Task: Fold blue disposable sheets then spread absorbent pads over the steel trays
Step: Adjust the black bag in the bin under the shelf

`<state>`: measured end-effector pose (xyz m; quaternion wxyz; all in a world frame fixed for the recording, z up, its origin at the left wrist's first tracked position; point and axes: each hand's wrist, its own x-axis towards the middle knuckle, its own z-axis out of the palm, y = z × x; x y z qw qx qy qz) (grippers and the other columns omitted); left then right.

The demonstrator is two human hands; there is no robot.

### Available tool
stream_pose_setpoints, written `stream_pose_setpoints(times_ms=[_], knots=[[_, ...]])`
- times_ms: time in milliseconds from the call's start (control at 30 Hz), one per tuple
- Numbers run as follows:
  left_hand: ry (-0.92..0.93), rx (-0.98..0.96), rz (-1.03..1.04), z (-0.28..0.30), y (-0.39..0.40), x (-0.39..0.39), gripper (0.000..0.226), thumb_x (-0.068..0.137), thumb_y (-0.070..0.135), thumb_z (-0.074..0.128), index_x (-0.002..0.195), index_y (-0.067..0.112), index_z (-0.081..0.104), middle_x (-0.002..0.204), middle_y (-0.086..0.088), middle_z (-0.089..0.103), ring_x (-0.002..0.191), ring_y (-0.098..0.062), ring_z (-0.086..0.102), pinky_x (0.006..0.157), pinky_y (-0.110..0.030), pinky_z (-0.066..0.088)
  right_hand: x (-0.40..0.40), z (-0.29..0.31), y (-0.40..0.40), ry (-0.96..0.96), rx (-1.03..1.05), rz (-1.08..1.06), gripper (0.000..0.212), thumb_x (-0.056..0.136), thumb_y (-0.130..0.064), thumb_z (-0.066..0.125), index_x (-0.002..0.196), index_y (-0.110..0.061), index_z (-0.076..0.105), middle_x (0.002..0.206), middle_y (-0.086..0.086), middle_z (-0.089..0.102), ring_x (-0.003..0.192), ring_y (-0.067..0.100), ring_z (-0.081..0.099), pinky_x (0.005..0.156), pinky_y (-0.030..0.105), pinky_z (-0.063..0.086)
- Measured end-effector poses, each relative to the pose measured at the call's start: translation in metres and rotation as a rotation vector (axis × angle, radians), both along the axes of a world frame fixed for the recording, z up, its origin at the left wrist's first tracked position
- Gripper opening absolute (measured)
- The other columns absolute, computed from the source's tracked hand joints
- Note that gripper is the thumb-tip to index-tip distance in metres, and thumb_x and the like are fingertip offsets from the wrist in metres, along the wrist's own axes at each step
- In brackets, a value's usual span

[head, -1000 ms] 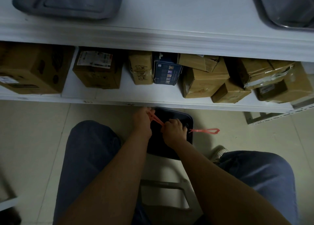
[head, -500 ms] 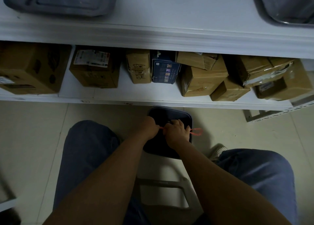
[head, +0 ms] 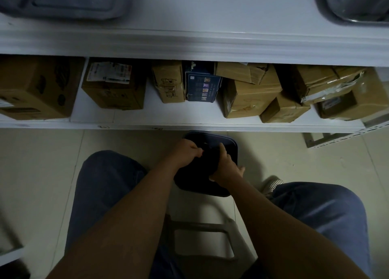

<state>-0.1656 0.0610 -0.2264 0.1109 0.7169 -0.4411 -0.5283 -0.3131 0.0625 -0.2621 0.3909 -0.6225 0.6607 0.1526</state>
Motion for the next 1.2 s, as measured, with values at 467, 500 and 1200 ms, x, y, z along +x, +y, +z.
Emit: stream_pose_setpoints(times_ms=[467,500,1200], knots=[[-0.061,-0.007,-0.04,0.001,-0.003,-0.014,0.038,0.093,0.026,0.053,0.056,0.017,0.058,0.06,0.003,0.055,0.054,-0.009,0.048,0.048,-0.016,0.036,-0.016,0.011,-0.016,0.056,-0.025,-0.149,0.035,0.099,-0.023,0.035,0.124,-0.006,0.053,0.125,0.018,0.057,0.114,0.035,0.056,0.09,0.039,0.045],[-0.064,-0.022,-0.045,0.002,-0.003,-0.015,0.039,0.091,0.029,0.055,0.054,0.018,0.06,0.059,0.002,0.057,0.056,-0.012,0.051,0.053,-0.02,0.039,-0.016,0.014,-0.018,0.052,-0.052,-0.169,0.035,0.1,-0.026,0.034,0.122,-0.007,0.053,0.123,0.018,0.058,0.113,0.034,0.057,0.088,0.037,0.045],[0.438,-0.122,0.301,0.017,0.016,-0.055,0.021,0.091,0.001,0.049,0.102,0.009,0.066,0.079,-0.001,0.063,0.071,-0.01,0.06,0.056,-0.013,0.047,-0.018,0.066,-0.018,-0.368,-0.171,-0.118,0.03,0.09,-0.045,0.055,0.1,-0.021,0.07,0.087,0.002,0.064,0.082,0.018,0.061,0.074,0.026,0.046]])
